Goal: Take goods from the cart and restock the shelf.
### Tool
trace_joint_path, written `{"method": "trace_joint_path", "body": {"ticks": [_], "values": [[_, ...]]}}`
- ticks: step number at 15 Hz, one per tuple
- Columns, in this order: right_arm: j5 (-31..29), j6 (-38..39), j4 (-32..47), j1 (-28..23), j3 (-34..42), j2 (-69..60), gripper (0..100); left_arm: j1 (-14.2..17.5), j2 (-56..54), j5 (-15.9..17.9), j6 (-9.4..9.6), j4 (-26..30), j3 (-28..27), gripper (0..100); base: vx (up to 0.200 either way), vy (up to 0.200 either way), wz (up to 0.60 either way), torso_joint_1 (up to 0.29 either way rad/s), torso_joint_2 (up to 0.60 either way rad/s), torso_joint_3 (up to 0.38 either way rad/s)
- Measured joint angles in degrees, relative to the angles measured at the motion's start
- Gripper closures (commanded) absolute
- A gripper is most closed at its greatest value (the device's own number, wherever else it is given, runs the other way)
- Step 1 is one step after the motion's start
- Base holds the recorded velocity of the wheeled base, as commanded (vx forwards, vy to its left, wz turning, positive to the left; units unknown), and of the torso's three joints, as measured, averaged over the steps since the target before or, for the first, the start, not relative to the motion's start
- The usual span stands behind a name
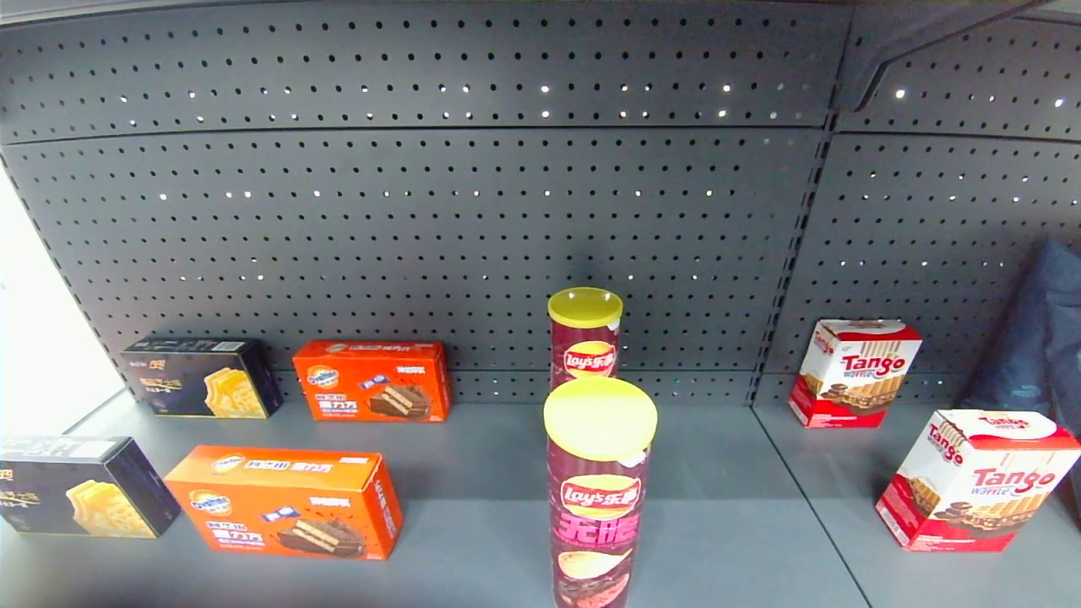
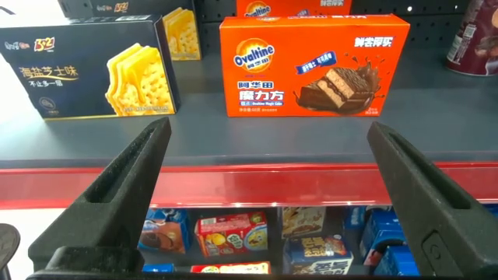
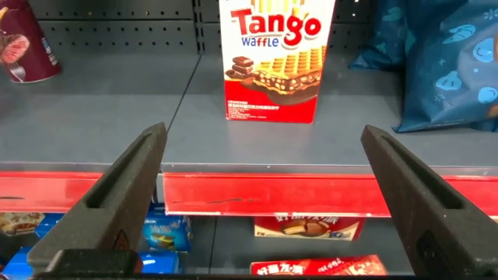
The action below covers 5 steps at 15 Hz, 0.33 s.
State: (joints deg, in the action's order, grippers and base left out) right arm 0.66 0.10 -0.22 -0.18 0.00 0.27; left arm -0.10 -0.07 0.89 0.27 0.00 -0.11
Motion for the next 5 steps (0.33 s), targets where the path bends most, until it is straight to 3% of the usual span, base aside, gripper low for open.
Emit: {"method": "trace_joint_path", "body": {"ticks": [5], "values": [[0.0, -0.1, 0.0, 0.0, 0.0, -0.1, 0, 0.0, 0.0, 0.0, -0.02, 0.0, 0.0, 0, 0.0, 0.0, 0.0, 0.0, 0.0, 0.0]]}}
